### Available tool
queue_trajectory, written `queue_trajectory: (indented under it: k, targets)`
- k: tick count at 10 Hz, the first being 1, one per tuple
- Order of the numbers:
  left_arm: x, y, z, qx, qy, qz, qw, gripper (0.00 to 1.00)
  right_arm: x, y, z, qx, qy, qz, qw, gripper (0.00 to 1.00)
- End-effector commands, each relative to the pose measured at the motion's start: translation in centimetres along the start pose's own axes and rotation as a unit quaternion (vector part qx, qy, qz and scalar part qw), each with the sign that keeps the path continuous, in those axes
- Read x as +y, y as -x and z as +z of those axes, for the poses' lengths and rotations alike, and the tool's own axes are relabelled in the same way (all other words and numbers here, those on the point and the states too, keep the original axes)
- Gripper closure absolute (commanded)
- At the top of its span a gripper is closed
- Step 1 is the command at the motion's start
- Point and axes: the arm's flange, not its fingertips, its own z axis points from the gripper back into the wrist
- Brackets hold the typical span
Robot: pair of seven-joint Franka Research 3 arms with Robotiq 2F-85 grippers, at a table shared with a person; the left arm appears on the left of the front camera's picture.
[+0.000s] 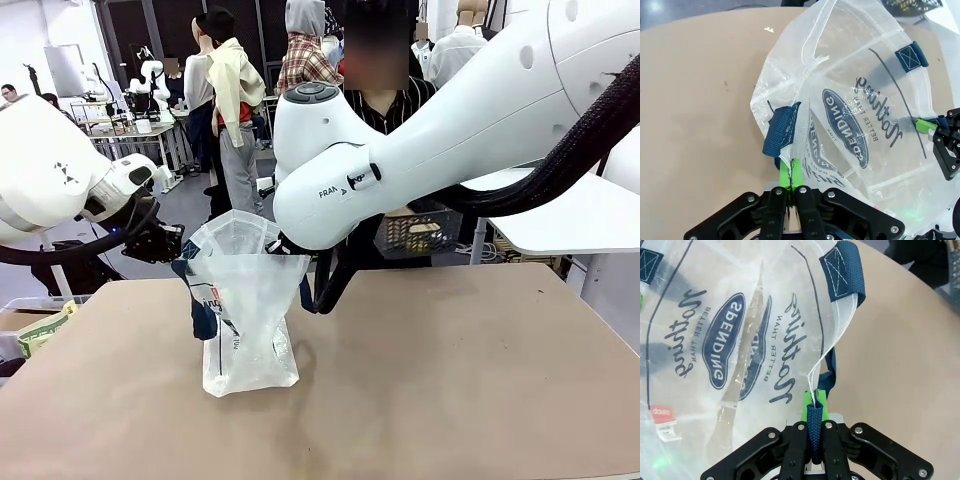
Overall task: Transfer purchased items from the store into the shopping bag.
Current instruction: Open the Reusable shopping bag in the center of the table, then move the Reusable shopping bag to the right side of the table.
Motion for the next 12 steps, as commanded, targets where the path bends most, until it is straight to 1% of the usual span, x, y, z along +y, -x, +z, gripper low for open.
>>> queue_trajectory:
  k: [1,12]
  targets:
    - [-0.01,-0.04,0.22,-0.004,0.0,0.0,1.0,1.0,-0.13,0.11,-0.14,0.002,0.001,-0.003,1.0,1.0]
    - [-0.01,-0.04,0.22,-0.004,0.0,0.0,1.0,1.0,-0.13,0.11,-0.14,0.002,0.001,-0.003,1.0,1.0]
